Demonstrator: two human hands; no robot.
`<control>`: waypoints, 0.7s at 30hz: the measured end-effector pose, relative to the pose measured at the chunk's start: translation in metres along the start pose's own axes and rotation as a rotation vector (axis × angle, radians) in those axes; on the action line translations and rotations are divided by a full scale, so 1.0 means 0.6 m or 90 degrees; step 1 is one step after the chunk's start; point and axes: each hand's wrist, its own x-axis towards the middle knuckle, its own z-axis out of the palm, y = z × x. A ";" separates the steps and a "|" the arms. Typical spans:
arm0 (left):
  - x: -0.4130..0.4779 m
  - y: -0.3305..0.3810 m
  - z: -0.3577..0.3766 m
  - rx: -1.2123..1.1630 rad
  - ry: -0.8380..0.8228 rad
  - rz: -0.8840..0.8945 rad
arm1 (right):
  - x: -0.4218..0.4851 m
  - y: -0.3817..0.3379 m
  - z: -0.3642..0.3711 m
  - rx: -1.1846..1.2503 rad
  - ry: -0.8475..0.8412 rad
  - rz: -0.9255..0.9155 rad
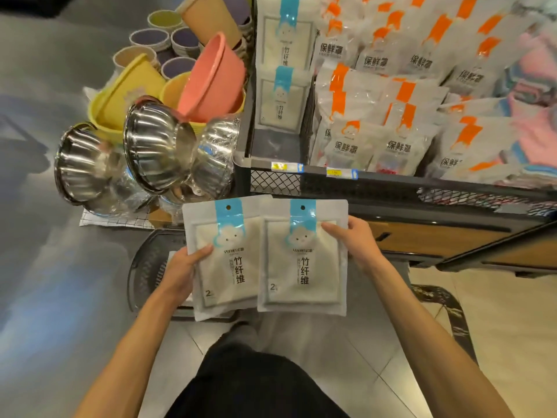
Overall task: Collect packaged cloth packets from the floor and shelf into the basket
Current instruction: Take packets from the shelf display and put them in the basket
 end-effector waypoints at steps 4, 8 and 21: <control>0.024 0.023 0.031 0.003 -0.002 0.014 | 0.038 -0.017 -0.014 -0.024 -0.009 -0.012; 0.059 0.045 0.056 -0.012 -0.009 0.027 | 0.093 -0.047 -0.027 -0.053 -0.022 -0.021; 0.243 0.150 0.108 -0.091 0.083 0.085 | 0.321 -0.249 -0.052 -0.118 -0.078 -0.061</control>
